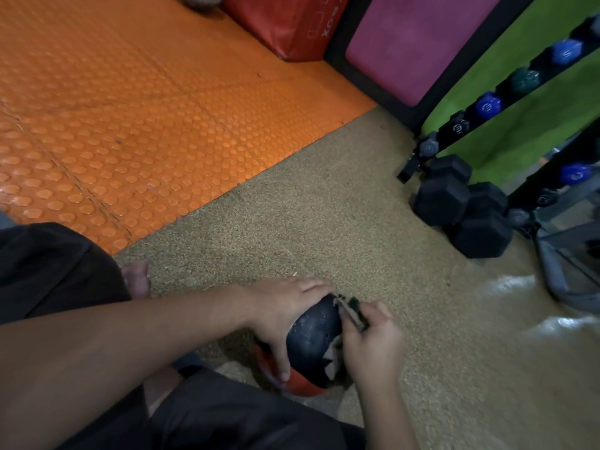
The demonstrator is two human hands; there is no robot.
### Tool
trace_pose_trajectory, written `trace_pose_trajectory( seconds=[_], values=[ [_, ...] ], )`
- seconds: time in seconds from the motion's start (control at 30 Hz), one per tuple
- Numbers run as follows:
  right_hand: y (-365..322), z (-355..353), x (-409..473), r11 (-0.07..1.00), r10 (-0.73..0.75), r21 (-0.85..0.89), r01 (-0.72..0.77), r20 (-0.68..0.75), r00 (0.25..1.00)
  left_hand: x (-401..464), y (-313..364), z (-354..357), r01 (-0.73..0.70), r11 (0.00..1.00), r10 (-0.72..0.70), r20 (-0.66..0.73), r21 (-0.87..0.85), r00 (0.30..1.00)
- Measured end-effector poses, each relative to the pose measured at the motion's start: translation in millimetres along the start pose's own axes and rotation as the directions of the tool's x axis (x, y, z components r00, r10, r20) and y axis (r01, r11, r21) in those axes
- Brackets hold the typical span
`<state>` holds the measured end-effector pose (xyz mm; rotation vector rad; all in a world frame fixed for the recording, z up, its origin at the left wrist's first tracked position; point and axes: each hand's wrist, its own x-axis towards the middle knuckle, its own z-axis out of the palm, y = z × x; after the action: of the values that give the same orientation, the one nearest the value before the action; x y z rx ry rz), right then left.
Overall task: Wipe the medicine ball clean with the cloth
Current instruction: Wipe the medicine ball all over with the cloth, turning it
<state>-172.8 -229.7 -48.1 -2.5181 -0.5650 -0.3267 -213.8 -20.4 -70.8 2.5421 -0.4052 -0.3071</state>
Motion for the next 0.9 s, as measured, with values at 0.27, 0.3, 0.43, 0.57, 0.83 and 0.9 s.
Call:
trace_pose_trajectory(
  seconds=[0.27, 0.3, 0.43, 0.57, 0.83, 0.9],
  values=[
    [-14, 0, -11, 0.974, -0.217, 0.088, 0.207, 0.119, 0.969, -3, 2, 0, 0.018, 0.999, -0.019, -0.028, -0.049, 0.999],
    [-6, 0, -1, 0.989, -0.127, 0.091, 0.119, 0.077, 0.989, -2, 3, 0, 0.021, 0.999, -0.021, -0.024, -0.034, 0.999],
    [-5, 0, 4, 0.999, -0.021, 0.049, 0.021, 0.005, 1.000, 0, 5, -2, 0.001, 1.000, -0.001, -0.014, -0.005, 1.000],
    [-35, -6, -33, 0.939, -0.335, -0.001, 0.343, 0.205, 0.920, -3, 1, 0, -0.005, 1.000, 0.005, -0.012, -0.016, 1.000],
    [27, -7, 8, 0.992, 0.116, -0.051, -0.115, 0.007, 0.993, 5, 3, 5, -0.035, 0.999, 0.035, -0.032, 0.010, 0.999],
    [7, -10, -5, 0.999, -0.016, -0.036, 0.016, 0.008, 1.000, 5, 1, 6, -0.043, 0.999, 0.043, -0.029, 0.008, 0.999]
  ],
)
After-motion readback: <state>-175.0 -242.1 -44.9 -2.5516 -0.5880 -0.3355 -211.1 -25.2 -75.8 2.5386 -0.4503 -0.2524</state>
